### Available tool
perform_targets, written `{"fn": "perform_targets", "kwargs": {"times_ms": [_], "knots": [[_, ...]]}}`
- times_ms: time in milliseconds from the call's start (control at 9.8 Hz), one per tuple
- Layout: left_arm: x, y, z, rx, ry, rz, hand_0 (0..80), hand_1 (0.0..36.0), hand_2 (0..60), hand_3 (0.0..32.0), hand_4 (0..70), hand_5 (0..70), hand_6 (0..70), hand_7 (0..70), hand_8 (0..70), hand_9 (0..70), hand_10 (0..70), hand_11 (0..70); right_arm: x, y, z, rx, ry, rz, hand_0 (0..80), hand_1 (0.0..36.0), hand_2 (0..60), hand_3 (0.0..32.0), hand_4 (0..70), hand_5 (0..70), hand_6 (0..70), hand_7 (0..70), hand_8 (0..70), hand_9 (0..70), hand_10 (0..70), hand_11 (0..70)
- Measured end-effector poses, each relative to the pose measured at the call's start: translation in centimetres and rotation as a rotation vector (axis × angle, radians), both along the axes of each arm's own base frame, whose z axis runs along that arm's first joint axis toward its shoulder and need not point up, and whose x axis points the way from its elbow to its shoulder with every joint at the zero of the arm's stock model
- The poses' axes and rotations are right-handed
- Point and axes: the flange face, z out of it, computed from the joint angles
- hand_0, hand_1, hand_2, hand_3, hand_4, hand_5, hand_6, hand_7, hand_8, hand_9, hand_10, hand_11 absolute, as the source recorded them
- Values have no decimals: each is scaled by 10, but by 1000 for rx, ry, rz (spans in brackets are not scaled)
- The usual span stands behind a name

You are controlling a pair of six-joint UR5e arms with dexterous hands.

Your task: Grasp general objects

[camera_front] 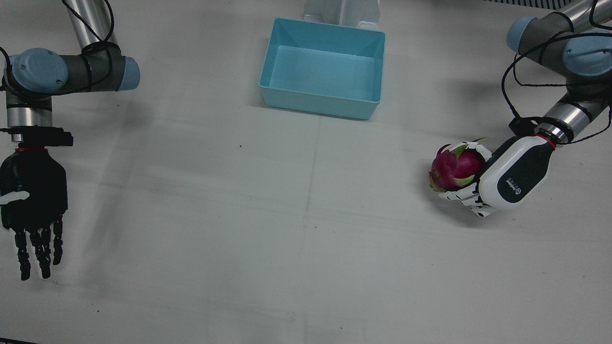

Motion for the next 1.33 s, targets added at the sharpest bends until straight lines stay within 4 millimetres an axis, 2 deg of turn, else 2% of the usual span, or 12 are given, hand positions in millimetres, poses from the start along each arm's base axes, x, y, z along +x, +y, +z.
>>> {"fn": "perform_targets", "kwargs": {"times_ms": [102,408,612,714,816,918,1020,1224,1327], "knots": [[-2,1,0,1,26,3,0,15,600,0,700,700,700,700,700,700,700,700,0,0,0,0,0,0,0,0,0,0,0,0,0,0,0,0,0,0],[-23,13,10,-3,135,12,0,4,600,0,700,700,700,700,700,700,700,700,0,0,0,0,0,0,0,0,0,0,0,0,0,0,0,0,0,0],[-35,19,15,-9,214,20,0,19,600,0,700,700,700,700,700,700,700,700,0,0,0,1,-1,0,0,0,0,0,0,0,0,0,0,0,0,0],[-41,19,16,-12,256,23,0,39,600,0,700,700,700,700,700,700,700,700,0,0,0,1,0,0,0,0,0,0,0,0,0,0,0,0,0,0],[-44,19,15,-10,284,30,0,31,600,0,700,700,700,700,700,700,700,700,0,0,0,1,0,0,0,0,0,0,0,0,0,0,0,0,0,0],[-46,20,12,-5,301,47,0,44,600,0,700,700,700,700,700,700,700,700,0,0,0,0,0,0,0,0,0,0,0,0,0,0,0,0,0,0],[-44,21,8,2,326,82,42,95,600,0,700,700,700,700,700,700,700,700,0,0,0,0,0,0,0,0,0,0,0,0,0,0,0,0,0,0],[-35,24,-5,22,408,157,89,119,600,0,700,700,700,700,700,700,700,700,0,0,0,0,0,0,0,0,0,0,0,0,0,0,0,0,0,0],[-29,26,-14,36,449,188,189,136,600,0,700,700,700,700,700,700,700,700,0,0,0,0,0,0,0,0,0,0,0,0,0,0,0,0,0,0]]}}
